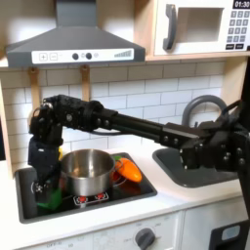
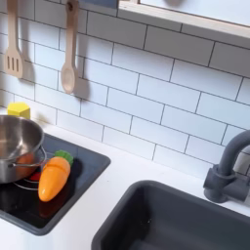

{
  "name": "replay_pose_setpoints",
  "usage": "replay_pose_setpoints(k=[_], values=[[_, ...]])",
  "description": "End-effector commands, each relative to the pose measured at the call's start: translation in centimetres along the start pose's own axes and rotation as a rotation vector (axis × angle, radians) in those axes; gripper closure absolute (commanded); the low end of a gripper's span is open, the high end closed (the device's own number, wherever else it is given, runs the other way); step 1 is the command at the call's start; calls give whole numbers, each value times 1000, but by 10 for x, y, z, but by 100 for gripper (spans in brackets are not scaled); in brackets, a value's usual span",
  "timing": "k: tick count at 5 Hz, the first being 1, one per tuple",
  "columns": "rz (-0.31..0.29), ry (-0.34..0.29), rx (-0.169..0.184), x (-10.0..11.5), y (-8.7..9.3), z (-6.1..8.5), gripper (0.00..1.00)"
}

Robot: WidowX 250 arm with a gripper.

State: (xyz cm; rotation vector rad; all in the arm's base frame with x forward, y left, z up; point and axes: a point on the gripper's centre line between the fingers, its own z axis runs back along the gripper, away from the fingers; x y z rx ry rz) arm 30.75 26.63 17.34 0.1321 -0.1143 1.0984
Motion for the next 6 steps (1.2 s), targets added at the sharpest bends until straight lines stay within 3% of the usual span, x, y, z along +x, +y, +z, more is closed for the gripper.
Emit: replay_pose_setpoints(k=[1,3,5,6], values=[[5,17,15,2,-2,-1,0],[2,21,11,1,-2,1,0],[-17,-21,0,5,-1,5,0],[-40,1,-39,-2,-4,7,0]])
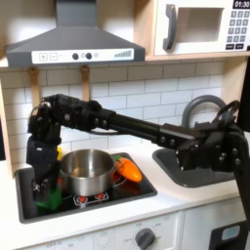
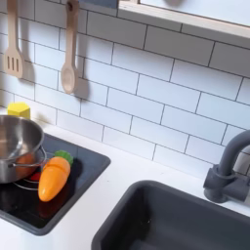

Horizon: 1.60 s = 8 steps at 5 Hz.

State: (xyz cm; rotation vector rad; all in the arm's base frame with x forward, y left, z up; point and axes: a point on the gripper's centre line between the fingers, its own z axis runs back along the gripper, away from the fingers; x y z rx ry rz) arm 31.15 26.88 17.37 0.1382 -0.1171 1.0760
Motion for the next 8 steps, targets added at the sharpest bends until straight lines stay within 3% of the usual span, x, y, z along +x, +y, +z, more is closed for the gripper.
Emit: replay_pose_setpoints(k=[1,8], values=[[-35,29,-45,-14,-6,3,0],[14,66,-11,-6,-20,-8,0]])
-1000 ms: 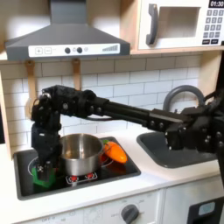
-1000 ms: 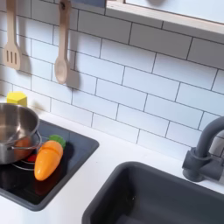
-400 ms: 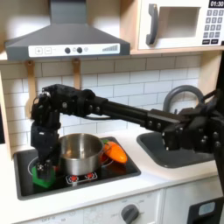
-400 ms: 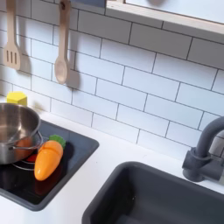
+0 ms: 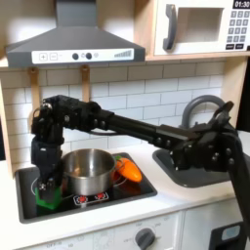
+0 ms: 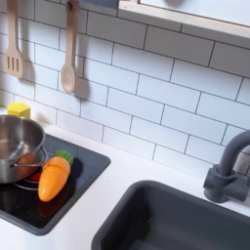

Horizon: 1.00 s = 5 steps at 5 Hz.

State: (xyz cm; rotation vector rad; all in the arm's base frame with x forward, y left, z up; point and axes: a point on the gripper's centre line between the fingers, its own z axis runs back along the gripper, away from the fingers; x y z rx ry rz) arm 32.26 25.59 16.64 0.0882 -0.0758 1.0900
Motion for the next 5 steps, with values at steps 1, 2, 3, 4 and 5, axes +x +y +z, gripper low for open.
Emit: replay_pose_setpoints(k=[1,2,3,4,5], values=[[12,8,10,3,-4,-2,0],[18,11,18,5,-5,-4,0],[16,7,27,6,-5,-6,0],[7,10,35,4,-4,-10,0],[-1,8,33,5,-5,-12,0]])
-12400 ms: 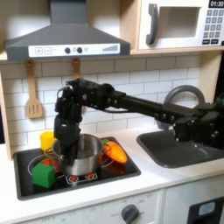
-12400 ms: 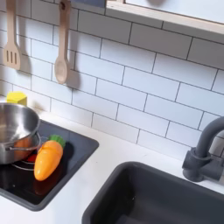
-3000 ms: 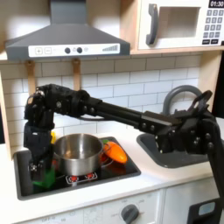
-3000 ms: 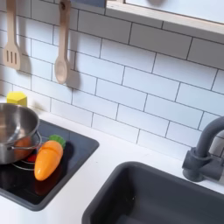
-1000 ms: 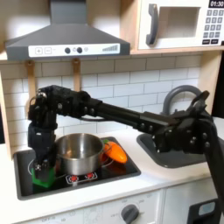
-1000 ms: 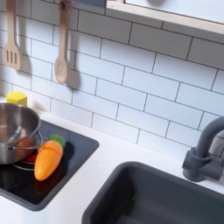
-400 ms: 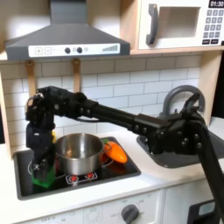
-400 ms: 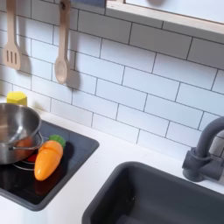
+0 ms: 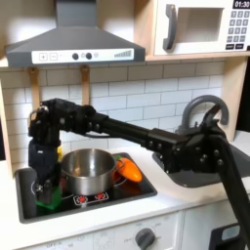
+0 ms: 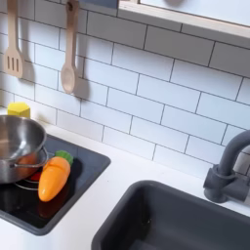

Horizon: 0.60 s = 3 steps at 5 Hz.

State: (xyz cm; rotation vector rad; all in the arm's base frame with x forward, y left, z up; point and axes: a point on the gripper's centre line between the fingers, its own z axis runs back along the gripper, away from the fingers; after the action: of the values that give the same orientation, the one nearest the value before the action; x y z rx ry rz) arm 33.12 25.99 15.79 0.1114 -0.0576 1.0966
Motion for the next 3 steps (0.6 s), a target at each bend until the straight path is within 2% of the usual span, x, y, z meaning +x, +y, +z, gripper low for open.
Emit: replay_pose_setpoints(k=[1,2,3], values=[[-11,6,11,-1,0,-4,0],[-15,6,14,-1,1,-5,91],[-6,3,9,-1,2,-3,100]])
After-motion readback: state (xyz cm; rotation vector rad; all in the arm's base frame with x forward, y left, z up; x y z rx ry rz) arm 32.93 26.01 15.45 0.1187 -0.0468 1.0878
